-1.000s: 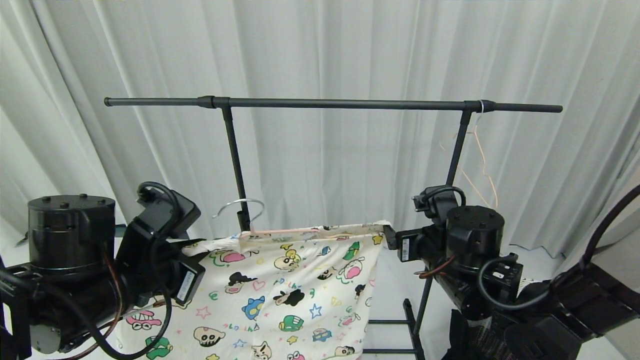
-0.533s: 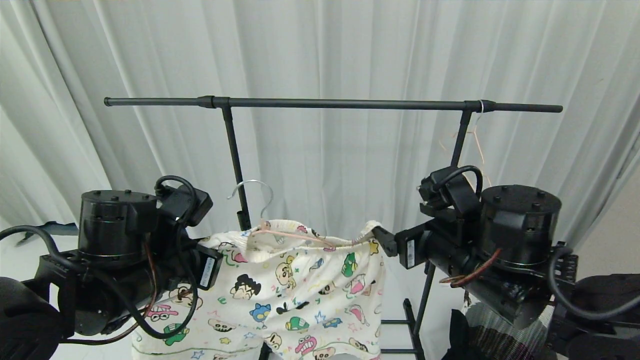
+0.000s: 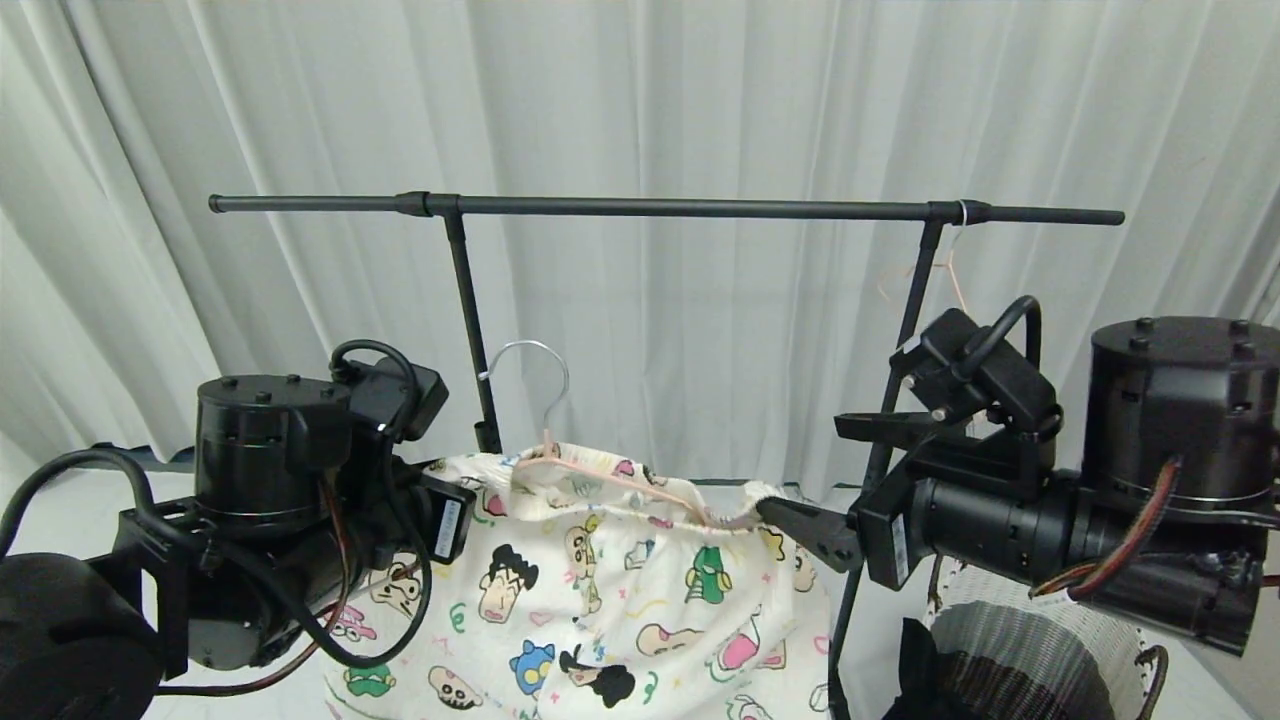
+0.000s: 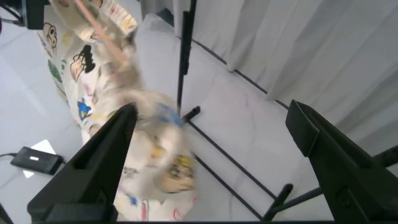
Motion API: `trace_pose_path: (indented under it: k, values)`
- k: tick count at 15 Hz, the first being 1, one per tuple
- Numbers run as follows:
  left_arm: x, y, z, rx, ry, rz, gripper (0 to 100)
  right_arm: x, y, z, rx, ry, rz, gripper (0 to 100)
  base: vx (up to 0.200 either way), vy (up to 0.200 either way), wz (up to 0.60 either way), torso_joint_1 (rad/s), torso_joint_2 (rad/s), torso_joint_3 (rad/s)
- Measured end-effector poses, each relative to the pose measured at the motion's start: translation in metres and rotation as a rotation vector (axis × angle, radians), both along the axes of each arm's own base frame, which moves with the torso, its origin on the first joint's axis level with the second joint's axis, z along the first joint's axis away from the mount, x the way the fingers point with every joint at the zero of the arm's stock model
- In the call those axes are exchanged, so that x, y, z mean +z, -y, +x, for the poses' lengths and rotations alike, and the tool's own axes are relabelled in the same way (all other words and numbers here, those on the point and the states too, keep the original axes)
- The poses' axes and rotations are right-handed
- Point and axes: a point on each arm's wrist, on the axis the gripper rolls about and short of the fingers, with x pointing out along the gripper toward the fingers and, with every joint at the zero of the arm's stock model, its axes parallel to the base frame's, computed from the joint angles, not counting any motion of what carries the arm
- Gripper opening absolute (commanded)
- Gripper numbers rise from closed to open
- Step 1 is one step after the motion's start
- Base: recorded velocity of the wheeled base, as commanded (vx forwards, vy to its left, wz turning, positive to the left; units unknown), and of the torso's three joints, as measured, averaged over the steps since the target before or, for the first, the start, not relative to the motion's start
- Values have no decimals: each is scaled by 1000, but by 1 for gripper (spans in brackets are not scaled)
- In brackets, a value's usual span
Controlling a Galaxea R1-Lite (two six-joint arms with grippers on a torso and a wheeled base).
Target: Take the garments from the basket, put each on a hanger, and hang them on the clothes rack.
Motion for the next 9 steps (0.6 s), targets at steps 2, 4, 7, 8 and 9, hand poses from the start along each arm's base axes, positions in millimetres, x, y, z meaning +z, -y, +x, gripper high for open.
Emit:
trace_pose_path:
  k: [2,4,7,8,9]
  values:
    - [-1,-2,5,30,22,-5,0,3,4,-1,-5,-2,-2,100,0,0,0,0,0,0]
    - [-2,-2,7,48,21,-46,0,2,7,-4,15,-16,-22,100,0,0,0,0,0,0]
    - [-6,14,-3,-13,0,-69,0,1,5,-4,75,5,-71,100,0,0,0,0,0,0]
    - [-8,21,-7,-41,-7,-67,0,1,3,-3,93,11,-88,100,0,0,0,0,0,0]
    - [-9,26,-11,-67,-12,-65,0,1,1,-2,124,20,-116,100,0,0,0,0,0,0]
